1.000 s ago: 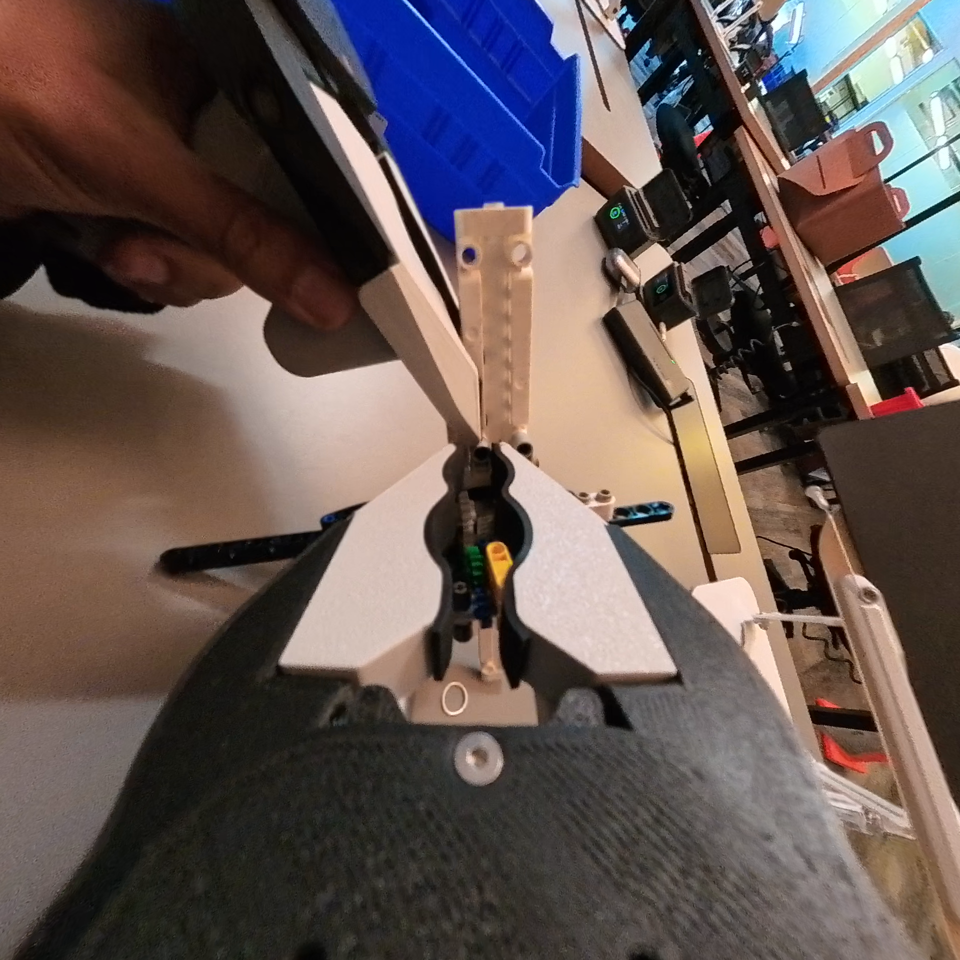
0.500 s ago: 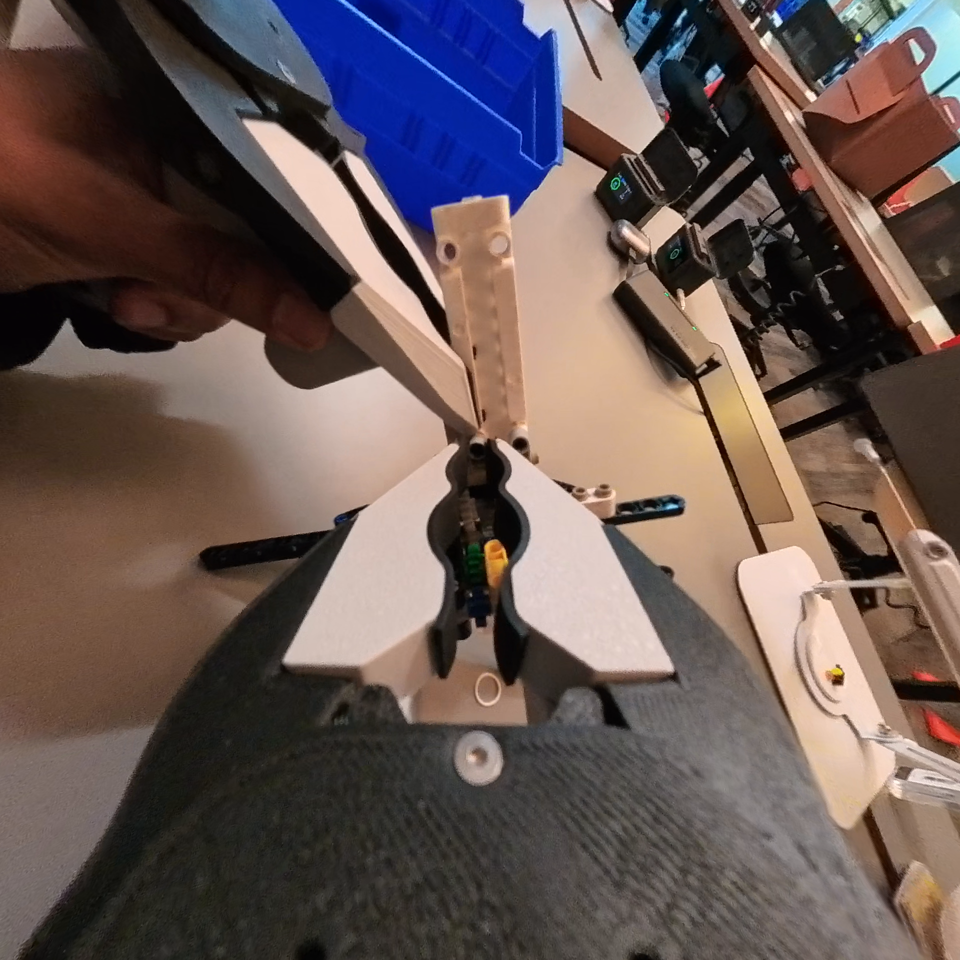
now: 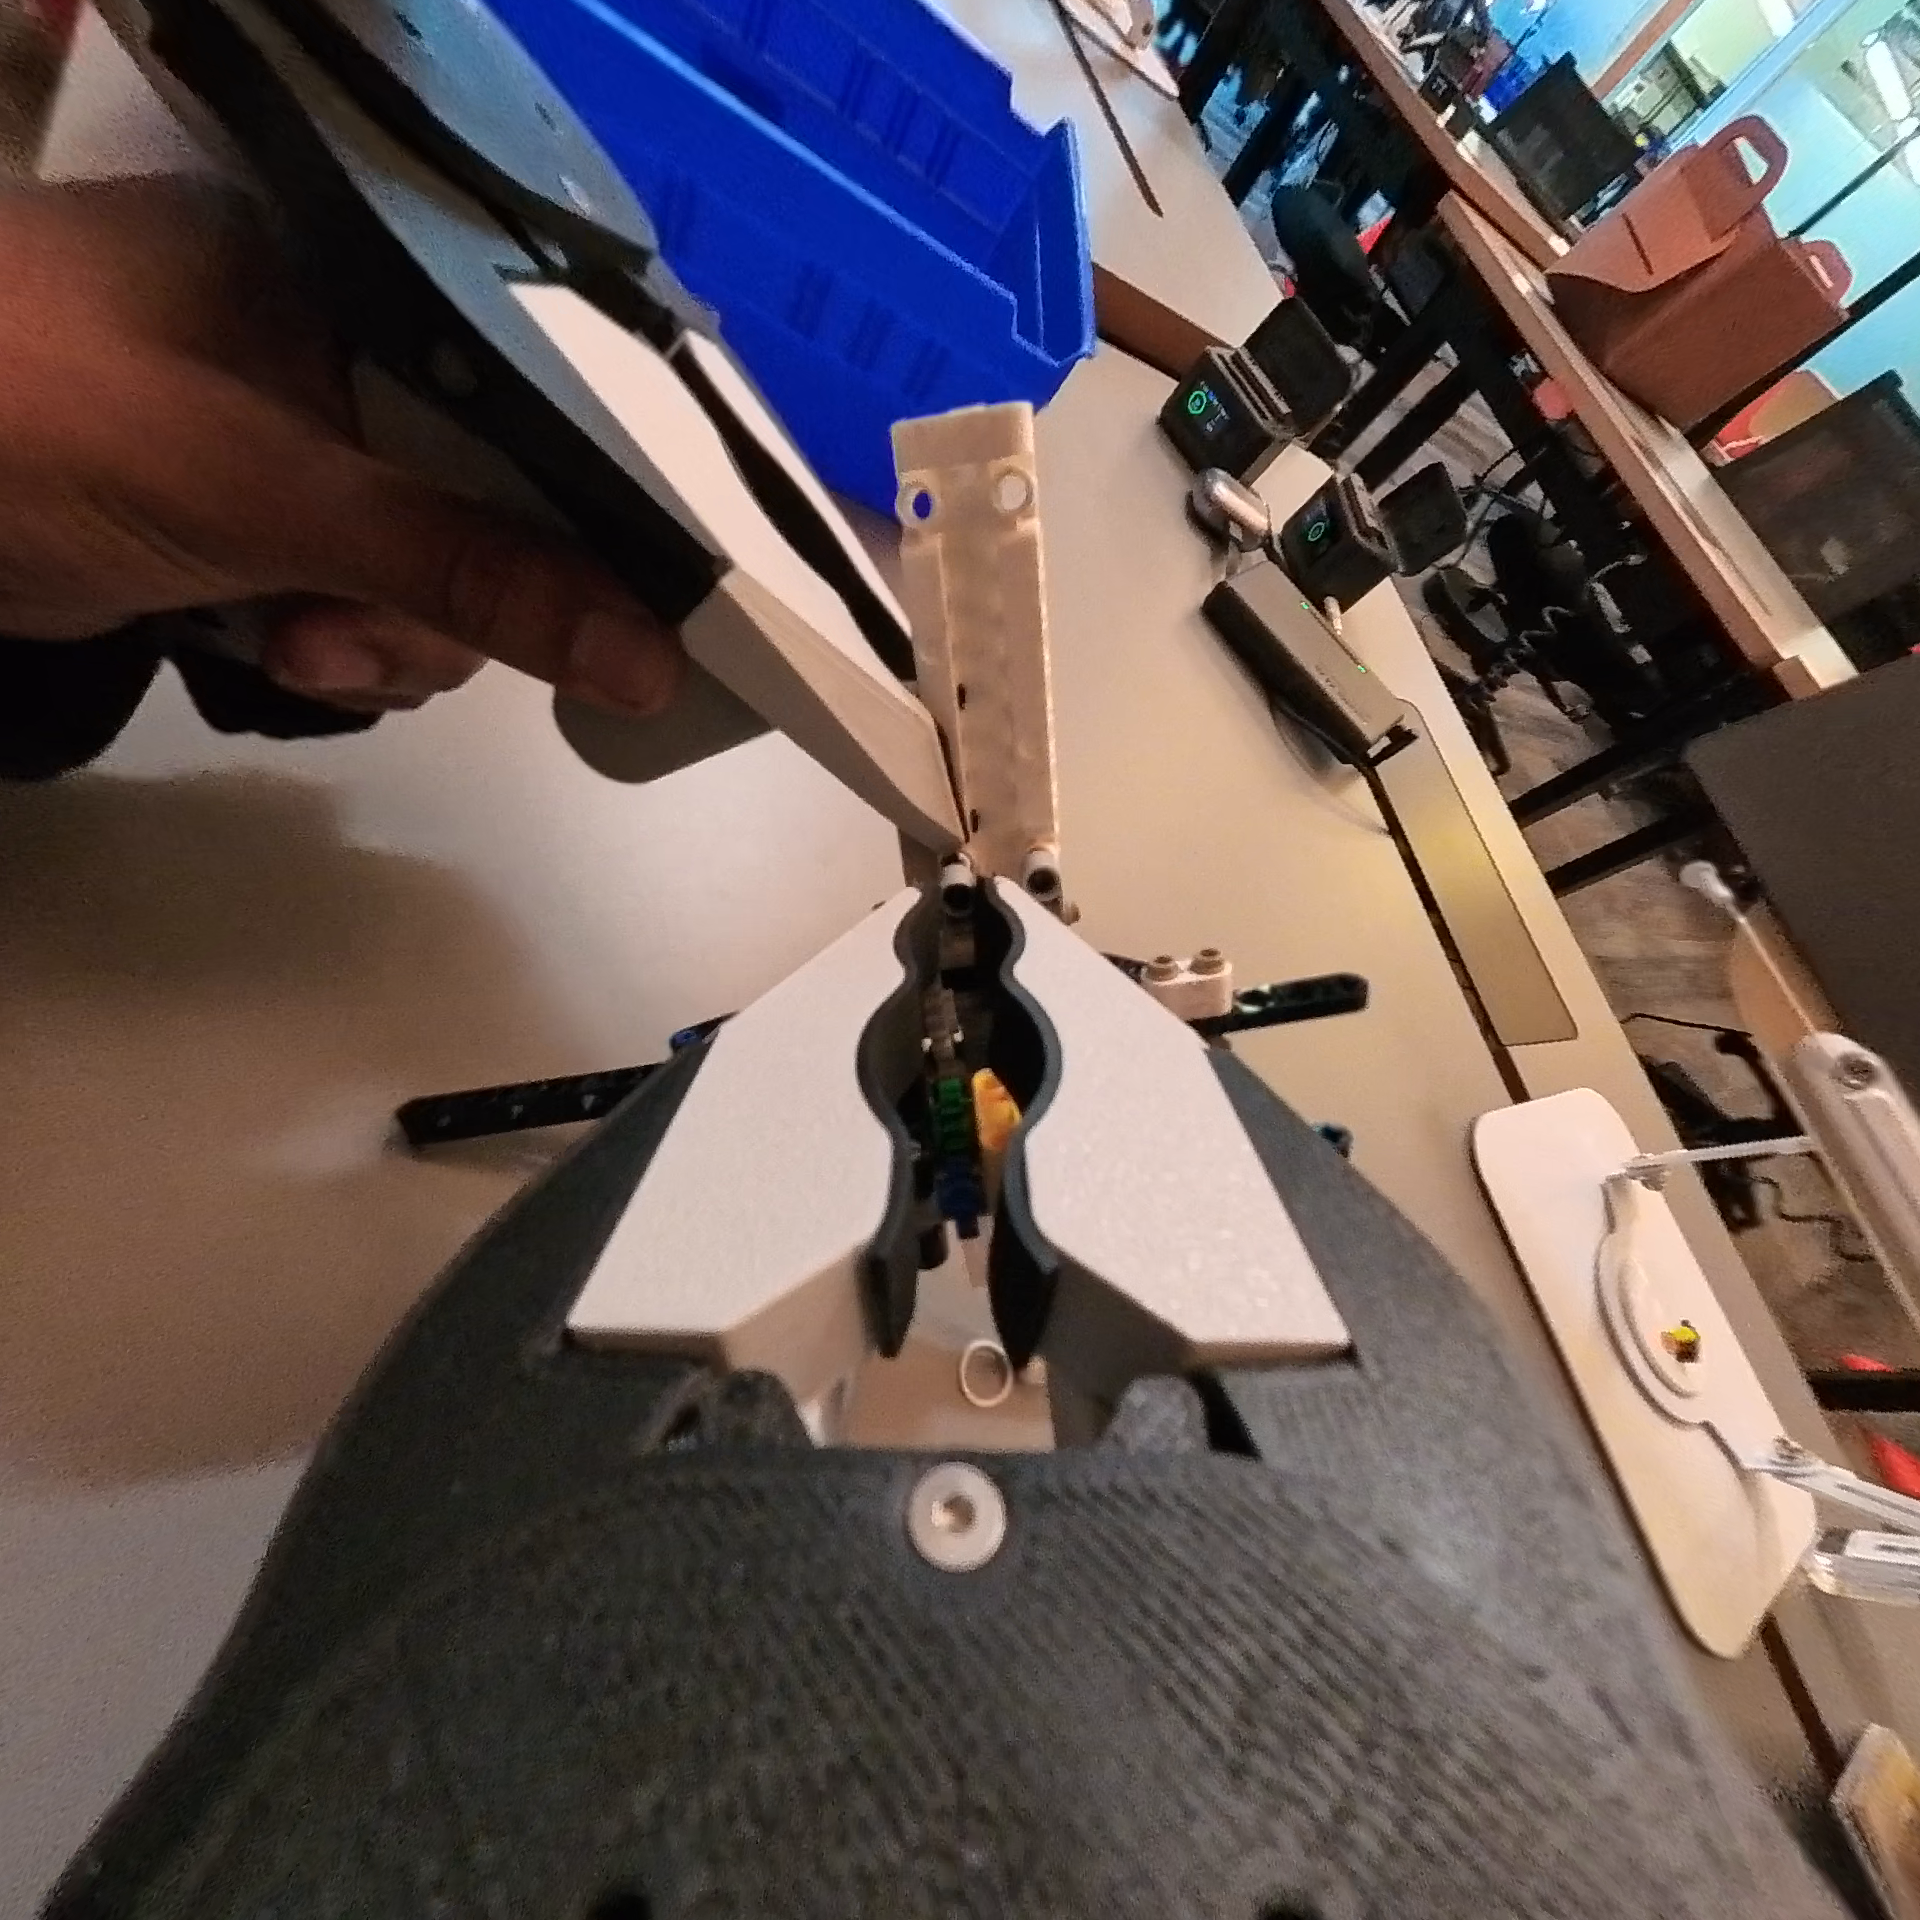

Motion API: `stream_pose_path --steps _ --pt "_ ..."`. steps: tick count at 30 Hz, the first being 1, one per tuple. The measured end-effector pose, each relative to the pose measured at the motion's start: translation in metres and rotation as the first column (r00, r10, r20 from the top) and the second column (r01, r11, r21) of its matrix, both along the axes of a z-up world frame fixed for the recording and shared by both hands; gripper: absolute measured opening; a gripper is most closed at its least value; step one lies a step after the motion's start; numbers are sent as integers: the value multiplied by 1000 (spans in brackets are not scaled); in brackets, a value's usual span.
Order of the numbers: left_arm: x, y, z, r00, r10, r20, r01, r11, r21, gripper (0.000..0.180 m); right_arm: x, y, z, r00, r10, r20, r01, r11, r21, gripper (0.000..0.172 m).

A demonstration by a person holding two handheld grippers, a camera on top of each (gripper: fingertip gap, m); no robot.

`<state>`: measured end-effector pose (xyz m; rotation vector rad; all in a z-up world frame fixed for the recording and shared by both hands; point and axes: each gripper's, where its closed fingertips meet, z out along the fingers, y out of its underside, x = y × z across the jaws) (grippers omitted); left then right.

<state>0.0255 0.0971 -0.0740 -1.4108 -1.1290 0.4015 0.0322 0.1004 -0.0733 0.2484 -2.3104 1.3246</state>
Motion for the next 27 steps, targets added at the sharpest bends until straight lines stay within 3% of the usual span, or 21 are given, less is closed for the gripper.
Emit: stream_pose_path --steps 3,7,10,12,14,15,16,17,21,25,27 --pt "0 -1 2 1000 1 5 -1 1000 -15 5 0 -2 1 998 -7 58 8 1000 -22 5" --pt "1 -2 0 1000 8 2 -8 999 45 6 -1 -3 1 999 -19 27 19 1000 -13 5" --pt "3 -9 8 1000 11 -2 -11 988 151 36 -4 -1 -1 999 -40 -37 41 999 18 5" --pt "4 -15 17 1000 22 -18 -18 978 208 45 -3 -2 -2 998 -33 -57 35 999 26 5" --pt "2 -15 19 1000 9 -10 -6 978 209 42 2 -4 -2 999 -8 -49 10 1000 26 5" --pt "2 -13 19 1000 -3 -10 5 981 194 33 4 -5 -2 998 2 -56 0 1000 25 5" --pt "2 -12 19 1000 -8 -19 11 983 182 12 6 -7 -2 997 16 -70 -14 1000 26 5" --pt "2 -14 18 1000 6 -23 -2 986 165 5 7 -8 -2 996 26 -84 -24 999 29 5" --pt "3 -15 14 1000 18 -14 -16 992 123 5 13 -6 -2 993 61 -97 -58 998 36 9" --pt "5 -12 17 1000 7 -22 -4 994 111 5 9 1 19 998 53 -20 -53 998 -43 13" --pt "5 -8 19 999 -3 -33 6 996 89 5 0 3 17 1000 25 -1 -25 1000 3 14"
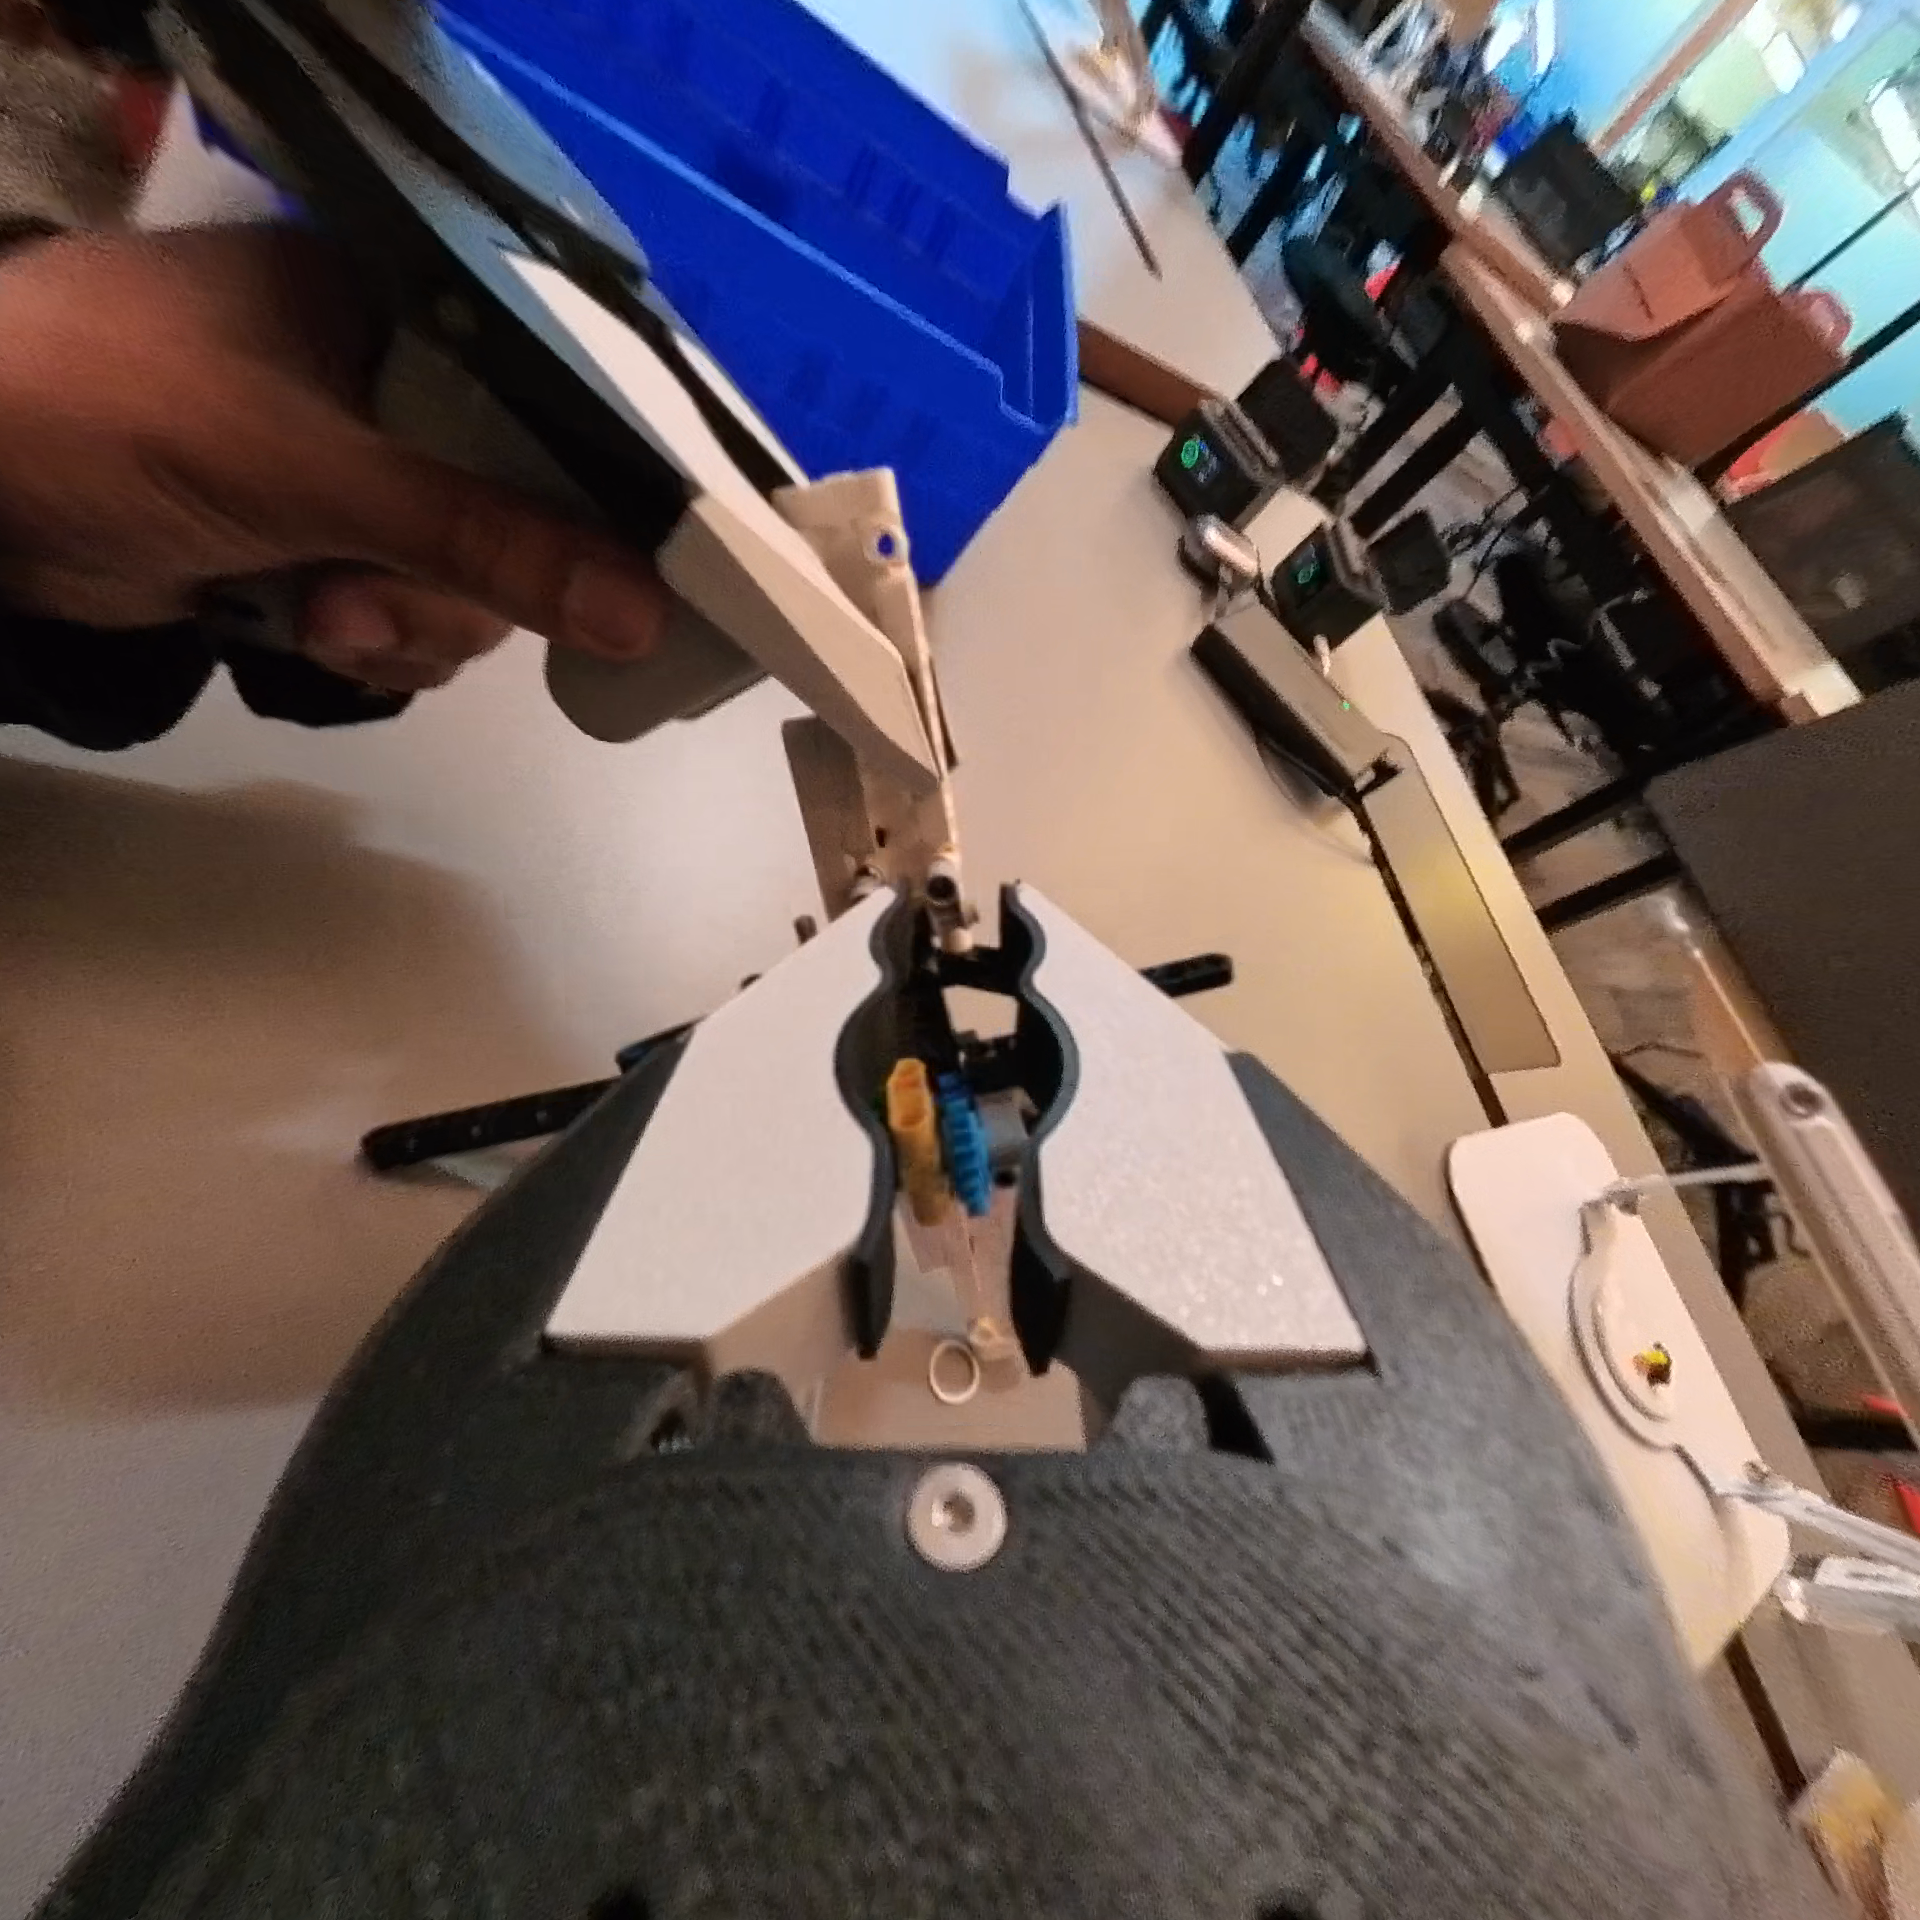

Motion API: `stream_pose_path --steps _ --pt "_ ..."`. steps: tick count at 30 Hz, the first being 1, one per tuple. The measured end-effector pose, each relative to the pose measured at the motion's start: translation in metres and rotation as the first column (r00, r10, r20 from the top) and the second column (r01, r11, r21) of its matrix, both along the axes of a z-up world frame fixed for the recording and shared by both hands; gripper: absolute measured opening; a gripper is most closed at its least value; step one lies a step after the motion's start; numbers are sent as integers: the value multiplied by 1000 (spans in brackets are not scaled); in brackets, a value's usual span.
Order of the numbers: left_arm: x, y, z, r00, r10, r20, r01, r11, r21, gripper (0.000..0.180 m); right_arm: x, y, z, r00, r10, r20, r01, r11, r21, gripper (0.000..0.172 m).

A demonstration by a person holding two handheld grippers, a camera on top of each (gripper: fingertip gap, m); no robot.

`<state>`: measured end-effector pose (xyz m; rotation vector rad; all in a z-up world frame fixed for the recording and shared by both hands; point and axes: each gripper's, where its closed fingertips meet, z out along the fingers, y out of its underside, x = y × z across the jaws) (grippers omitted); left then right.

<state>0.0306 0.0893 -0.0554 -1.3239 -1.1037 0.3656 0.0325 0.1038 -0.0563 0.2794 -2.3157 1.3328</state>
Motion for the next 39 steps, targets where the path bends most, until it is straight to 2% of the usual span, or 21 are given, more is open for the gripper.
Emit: stream_pose_path --steps 3,5,8,12,16,18,21,22,25,29,36,39 --pt "1 4 2 1000 -6 -12 5 999 -38 5 -3 -2 -8 1000 -4 -2 5 997 73 16" --pt "2 6 4 1000 -7 -18 6 999 -48 5 -1 -4 -9 1000 6 -5 -6 996 84 8" --pt "3 7 4 999 -14 -35 12 998 -67 5 -1 -5 -10 1000 13 -21 -11 993 114 6" --pt "2 4 3 1000 -5 -26 4 1000 -29 5 0 -6 -11 998 13 -69 -3 990 144 5" --pt "-8 -8 3 995 87 -39 -87 996 -1 6 -7 -8 -7 989 -62 -133 73 995 74 5" --pt "-10 -10 1 995 92 -27 -91 996 11 6 -9 -9 -6 985 -103 -136 109 993 36 5" --pt "-11 -8 3 995 90 -39 -92 995 -36 6 -11 -10 -6 989 -132 -73 132 991 7 6" --pt "-11 -8 4 996 86 -34 -86 996 -12 6 -12 -9 -5 989 -134 -54 134 991 -5 6" --pt "-10 -9 2 998 49 -27 -48 998 48 6 -12 -9 -5 991 -129 -25 129 992 -4 6" --pt "-8 -7 2 999 32 -30 -31 999 28 6 -10 -7 -4 993 -110 35 110 994 -13 6" --pt "-4 -2 2 999 20 -40 -21 1000 -13 6 -7 -5 -5 994 -95 51 96 995 -20 6" --pt "-4 -7 5 1000 14 -20 -12 996 83 5 -1 -6 -4 999 -46 -12 46 999 -20 5"
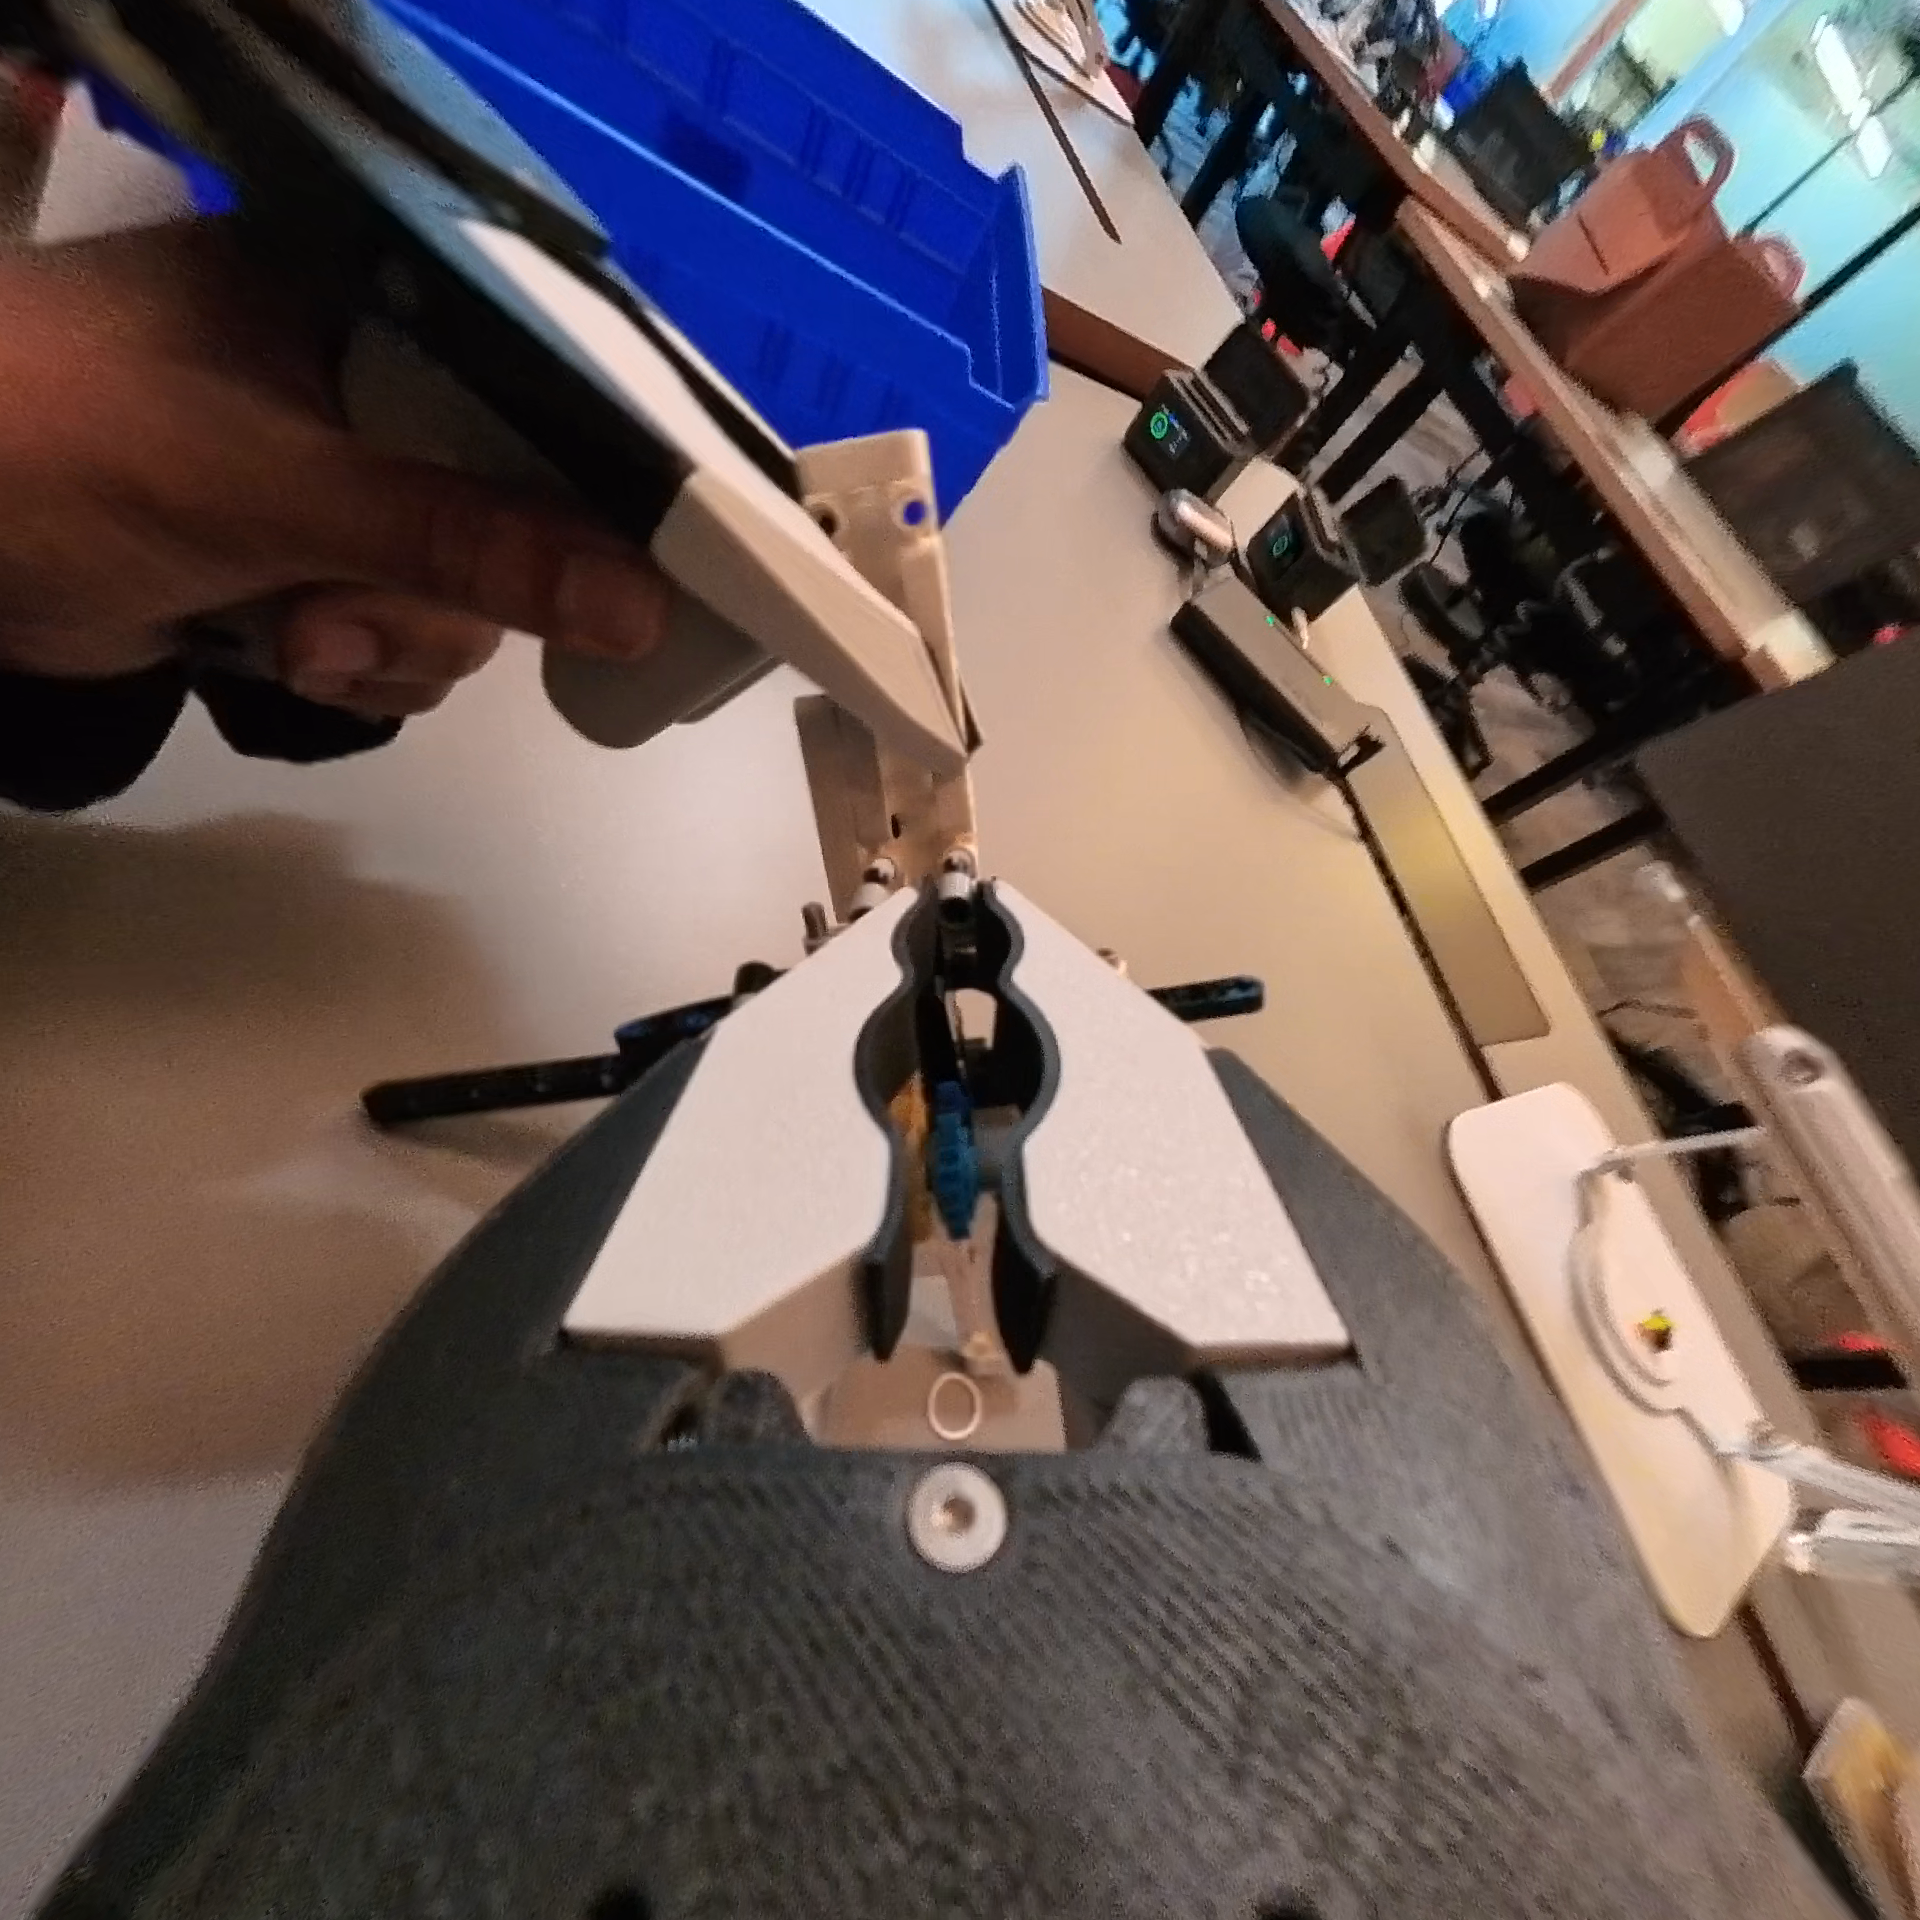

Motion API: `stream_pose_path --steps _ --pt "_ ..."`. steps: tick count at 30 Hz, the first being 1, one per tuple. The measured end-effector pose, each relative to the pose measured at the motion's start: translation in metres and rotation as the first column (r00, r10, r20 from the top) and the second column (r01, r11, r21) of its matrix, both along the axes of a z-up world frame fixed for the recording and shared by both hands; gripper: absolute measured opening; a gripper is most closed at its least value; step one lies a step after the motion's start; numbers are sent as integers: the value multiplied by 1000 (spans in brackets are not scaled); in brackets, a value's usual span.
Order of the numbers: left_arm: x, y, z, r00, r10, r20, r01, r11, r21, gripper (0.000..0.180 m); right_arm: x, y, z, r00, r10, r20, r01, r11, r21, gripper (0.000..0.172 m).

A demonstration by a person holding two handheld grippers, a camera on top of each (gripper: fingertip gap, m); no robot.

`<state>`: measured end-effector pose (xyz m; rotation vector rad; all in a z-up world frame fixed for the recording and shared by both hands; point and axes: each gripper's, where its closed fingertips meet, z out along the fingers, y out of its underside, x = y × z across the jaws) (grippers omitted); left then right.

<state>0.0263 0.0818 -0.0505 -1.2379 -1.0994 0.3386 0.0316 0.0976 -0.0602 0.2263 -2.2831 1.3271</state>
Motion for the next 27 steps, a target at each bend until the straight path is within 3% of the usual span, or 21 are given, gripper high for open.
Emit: stream_pose_path --steps 4,10,14,19,21,23,24,25,27 --pt "-1 -2 -1 1000 -1 14 0 999 52 5 3 -2 -2 994 22 -110 -15 998 56 5" --pt "7 6 9 996 10 -84 -19 993 -115 5 1 2 3 999 -7 -42 8 1000 28 5" --pt "9 3 9 999 -13 -32 14 999 38 4 2 4 5 995 -33 -97 38 998 50 6" --pt "10 11 10 998 29 -54 -35 992 -124 4 -2 5 2 994 -76 -74 83 993 84 6" --pt "10 10 11 1000 14 -19 -15 1000 -28 6 -2 6 3 991 -82 -102 92 991 93 6" --pt "19 -10 39 994 35 -106 -16 985 174 5 -20 16 -6 972 -160 -171 189 968 166 6" --pt "19 -24 38 994 75 -82 -63 987 148 5 -38 30 -18 956 -219 -196 263 936 233 6" --pt "18 -36 27 990 128 -59 -126 991 47 5 -43 37 -23 966 -230 -119 252 942 222 6" --pt "22 -45 18 989 140 -38 -138 989 56 5 -36 34 -2 981 -195 -10 195 976 99 5"
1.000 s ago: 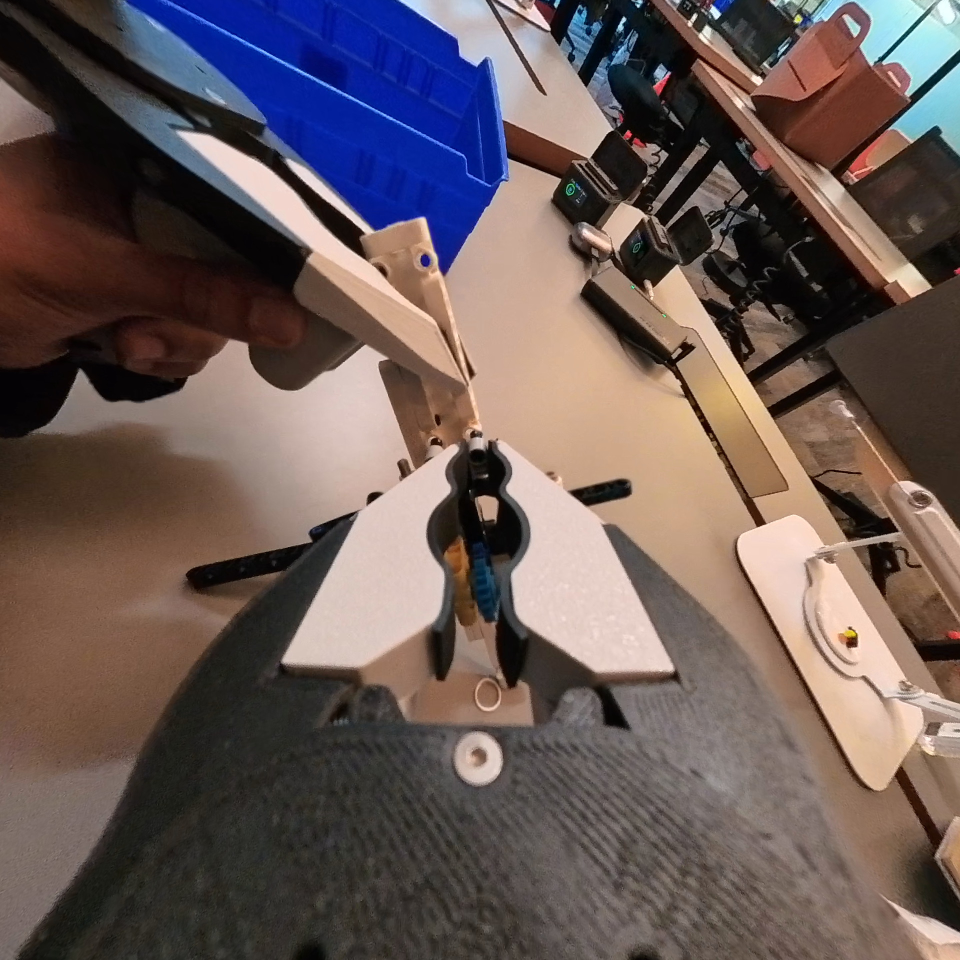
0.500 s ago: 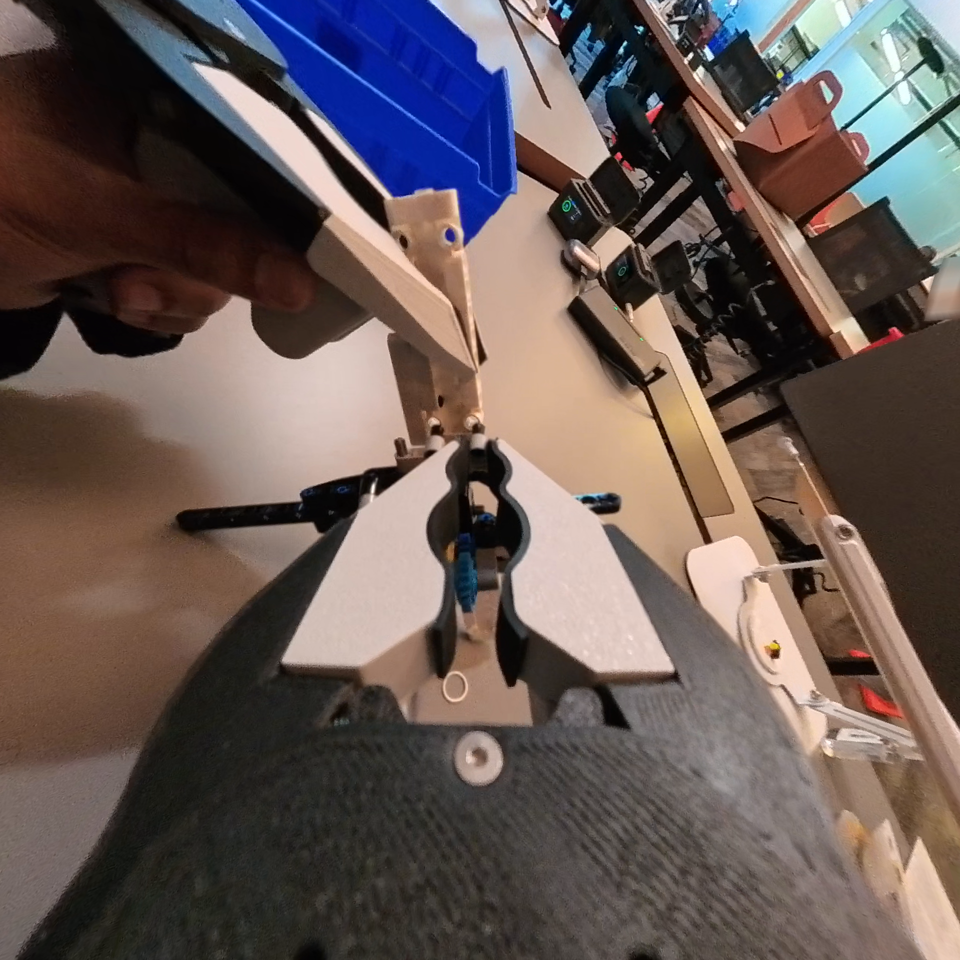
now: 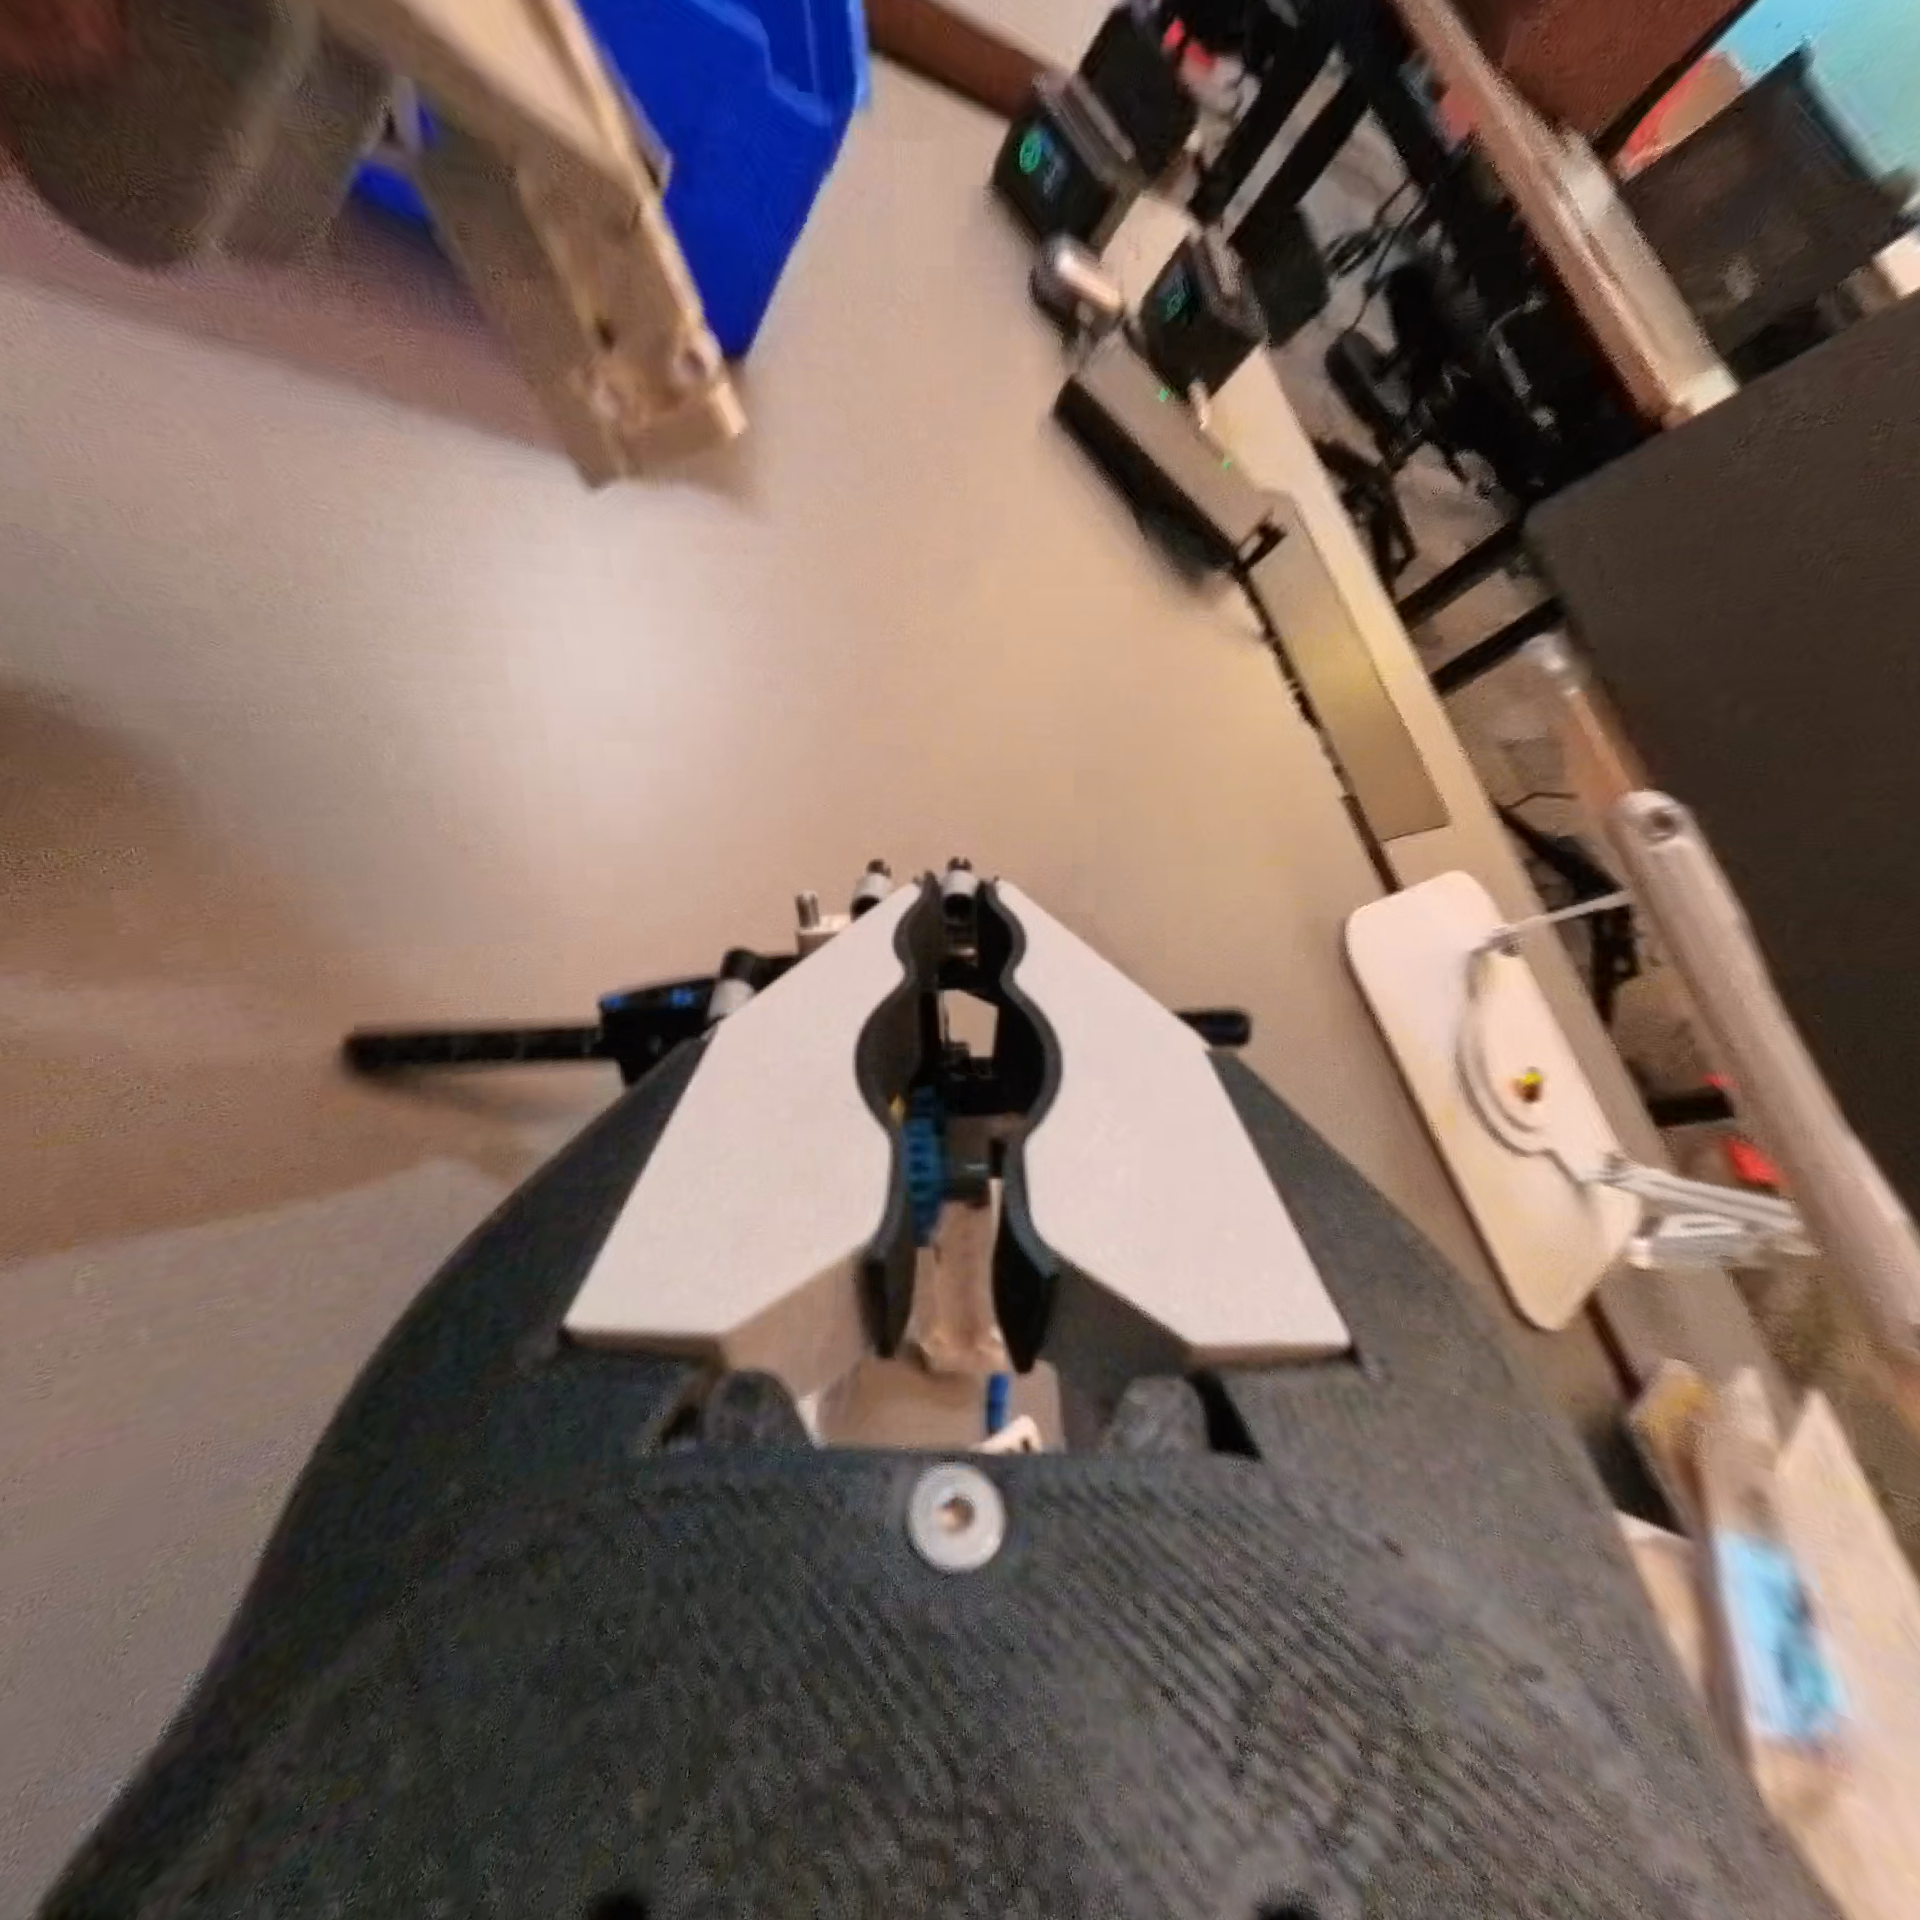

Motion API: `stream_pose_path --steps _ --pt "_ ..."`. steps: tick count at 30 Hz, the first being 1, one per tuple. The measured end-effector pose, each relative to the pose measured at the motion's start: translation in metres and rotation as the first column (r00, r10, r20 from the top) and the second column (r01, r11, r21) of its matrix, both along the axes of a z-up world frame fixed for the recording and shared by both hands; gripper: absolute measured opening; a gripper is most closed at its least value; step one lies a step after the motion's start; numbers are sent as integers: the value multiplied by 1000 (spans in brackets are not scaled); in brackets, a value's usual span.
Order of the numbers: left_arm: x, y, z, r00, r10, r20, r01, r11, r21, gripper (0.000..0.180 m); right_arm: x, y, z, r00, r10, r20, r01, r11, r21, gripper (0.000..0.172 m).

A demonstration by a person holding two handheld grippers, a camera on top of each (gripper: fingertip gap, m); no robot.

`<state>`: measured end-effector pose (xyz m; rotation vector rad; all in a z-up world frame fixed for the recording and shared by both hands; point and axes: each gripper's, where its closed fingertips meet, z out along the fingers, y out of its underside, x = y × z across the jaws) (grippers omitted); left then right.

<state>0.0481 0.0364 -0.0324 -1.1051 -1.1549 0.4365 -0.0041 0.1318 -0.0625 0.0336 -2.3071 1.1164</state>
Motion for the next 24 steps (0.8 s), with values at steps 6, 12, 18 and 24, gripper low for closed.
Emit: stream_pose_path --steps 6,12,18,24 --pt "-4 -3 -8 1000 -18 11 16 989 147 5 -5 -18 -12 1000 20 13 -20 998 52 5" --pt "-9 -7 -18 999 -43 15 37 964 265 4 -33 -41 -23 989 69 131 -78 995 66 5" --pt "-4 -2 -21 998 -60 6 57 970 235 4 -62 -59 -71 922 63 382 -148 969 198 4" --pt "0 0 -23 998 -68 -10 68 975 212 5 -60 -30 -43 899 40 437 -128 976 174 16"
